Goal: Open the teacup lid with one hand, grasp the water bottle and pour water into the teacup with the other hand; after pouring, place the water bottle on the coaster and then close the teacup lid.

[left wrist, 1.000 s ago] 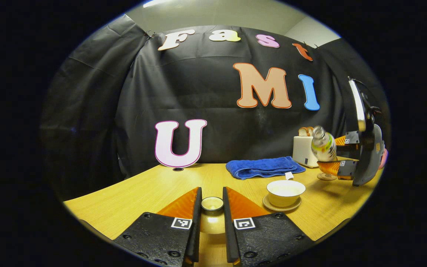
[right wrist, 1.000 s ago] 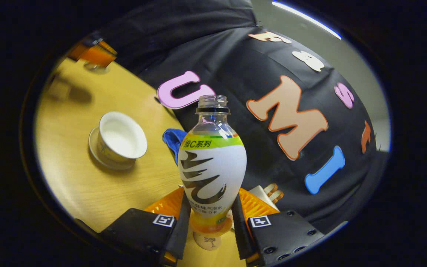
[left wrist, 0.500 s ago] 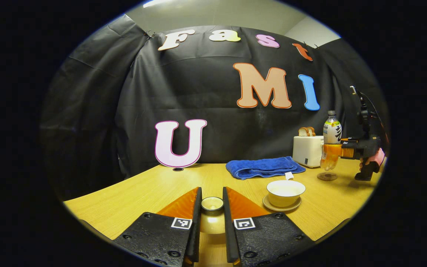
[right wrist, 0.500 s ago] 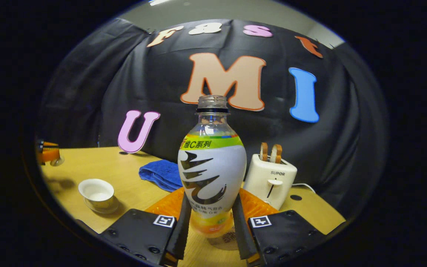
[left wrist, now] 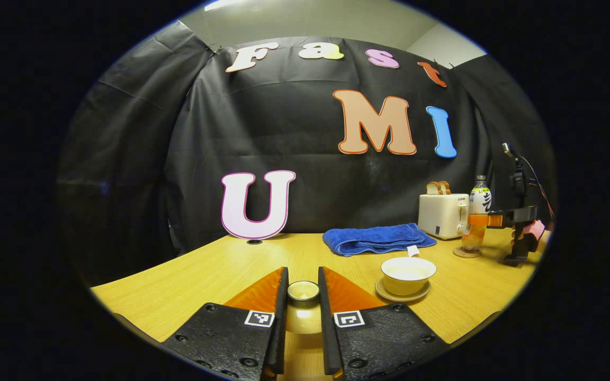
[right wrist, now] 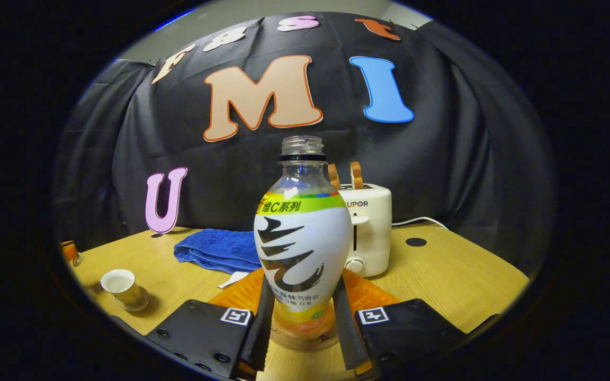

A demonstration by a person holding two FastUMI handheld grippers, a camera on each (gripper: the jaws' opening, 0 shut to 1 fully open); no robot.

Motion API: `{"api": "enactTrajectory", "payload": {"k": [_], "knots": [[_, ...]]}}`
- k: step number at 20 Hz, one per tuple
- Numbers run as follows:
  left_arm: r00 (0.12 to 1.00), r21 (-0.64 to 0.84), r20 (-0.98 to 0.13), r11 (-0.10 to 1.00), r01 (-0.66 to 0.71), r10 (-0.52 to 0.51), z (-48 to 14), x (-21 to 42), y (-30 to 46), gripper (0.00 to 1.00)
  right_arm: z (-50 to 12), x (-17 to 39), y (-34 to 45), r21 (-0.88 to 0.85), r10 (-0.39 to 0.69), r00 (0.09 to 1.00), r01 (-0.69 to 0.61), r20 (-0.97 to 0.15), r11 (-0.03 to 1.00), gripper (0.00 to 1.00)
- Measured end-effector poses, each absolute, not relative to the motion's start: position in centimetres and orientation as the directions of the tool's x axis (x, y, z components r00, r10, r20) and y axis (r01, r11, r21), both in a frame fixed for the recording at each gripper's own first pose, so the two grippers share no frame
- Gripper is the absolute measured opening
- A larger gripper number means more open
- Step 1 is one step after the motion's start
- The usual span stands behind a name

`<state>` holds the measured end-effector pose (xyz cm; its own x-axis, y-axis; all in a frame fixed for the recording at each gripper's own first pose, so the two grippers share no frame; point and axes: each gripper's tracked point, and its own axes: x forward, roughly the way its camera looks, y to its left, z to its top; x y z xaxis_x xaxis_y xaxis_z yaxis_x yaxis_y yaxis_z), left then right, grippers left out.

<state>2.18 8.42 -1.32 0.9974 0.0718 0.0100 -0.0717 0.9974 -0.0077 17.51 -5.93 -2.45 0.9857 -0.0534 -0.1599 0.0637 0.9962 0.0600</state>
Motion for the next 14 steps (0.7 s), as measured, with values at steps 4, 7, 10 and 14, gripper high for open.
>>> {"api": "enactTrajectory", "payload": {"k": [4, 7, 10, 14], "knots": [[0.997, -0.008, 0.011, 0.997, -0.072, 0.072, -1.29, 2.21, 8.48, 0.26, -2.65, 17.61, -5.87, 0.058, -0.049, 0.985, 0.059, -0.167, 0.997, 0.61], [0.997, -0.008, 0.010, 0.997, -0.071, 0.072, -1.25, 2.17, 8.50, 0.26, -2.75, 17.50, -5.72, 0.038, -0.044, 0.985, 0.051, -0.165, 0.998, 0.66], [0.997, -0.008, 0.010, 0.997, -0.071, 0.071, -1.33, 2.20, 8.49, 0.26, -3.11, 17.21, -5.49, 0.047, -0.031, 0.985, 0.040, -0.167, 0.998, 0.73], [0.997, -0.007, 0.009, 0.997, -0.071, 0.071, -1.29, 2.17, 8.47, 0.26, -3.18, 17.06, -5.17, 0.041, -0.020, 0.987, 0.027, -0.159, 0.999, 0.84]]}}
